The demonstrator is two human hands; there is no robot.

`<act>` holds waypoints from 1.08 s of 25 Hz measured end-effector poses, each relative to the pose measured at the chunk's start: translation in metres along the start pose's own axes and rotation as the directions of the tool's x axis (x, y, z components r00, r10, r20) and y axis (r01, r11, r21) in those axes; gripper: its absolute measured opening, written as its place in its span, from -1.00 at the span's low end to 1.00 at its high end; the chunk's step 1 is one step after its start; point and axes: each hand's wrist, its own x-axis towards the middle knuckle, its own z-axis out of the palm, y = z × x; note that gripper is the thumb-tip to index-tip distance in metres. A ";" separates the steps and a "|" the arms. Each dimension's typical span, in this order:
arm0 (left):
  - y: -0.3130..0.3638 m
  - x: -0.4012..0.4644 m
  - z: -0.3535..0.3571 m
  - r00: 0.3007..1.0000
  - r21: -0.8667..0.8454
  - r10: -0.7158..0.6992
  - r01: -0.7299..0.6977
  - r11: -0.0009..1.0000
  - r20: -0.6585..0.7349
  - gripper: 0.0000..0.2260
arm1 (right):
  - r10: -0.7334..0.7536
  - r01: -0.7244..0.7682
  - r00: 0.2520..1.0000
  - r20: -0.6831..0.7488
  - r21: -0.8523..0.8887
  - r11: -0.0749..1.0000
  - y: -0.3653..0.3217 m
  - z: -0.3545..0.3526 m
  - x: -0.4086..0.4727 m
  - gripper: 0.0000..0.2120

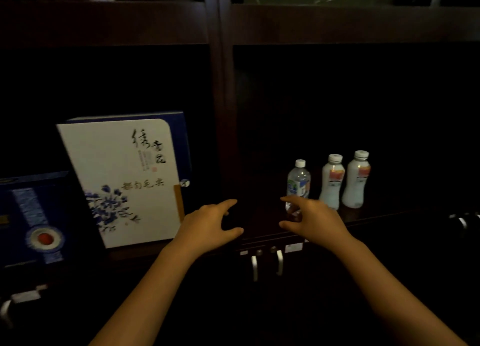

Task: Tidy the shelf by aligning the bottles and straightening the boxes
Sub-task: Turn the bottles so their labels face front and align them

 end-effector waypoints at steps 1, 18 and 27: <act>0.005 0.015 0.008 1.000 -0.011 0.022 -0.022 1.000 -0.004 -0.35 | 0.009 -0.009 1.000 -0.017 -0.010 1.000 0.014 -0.003 0.004 -0.43; 0.078 0.233 0.088 0.991 -0.078 -0.027 0.017 0.997 -0.131 -0.38 | 0.097 -0.101 0.981 -0.170 -0.015 0.995 0.231 -0.079 0.133 -0.51; 0.112 0.308 0.099 0.996 -0.034 -0.084 0.085 0.996 0.035 -0.46 | -0.055 0.050 0.998 -0.036 -0.122 0.991 0.276 -0.066 0.224 -0.49</act>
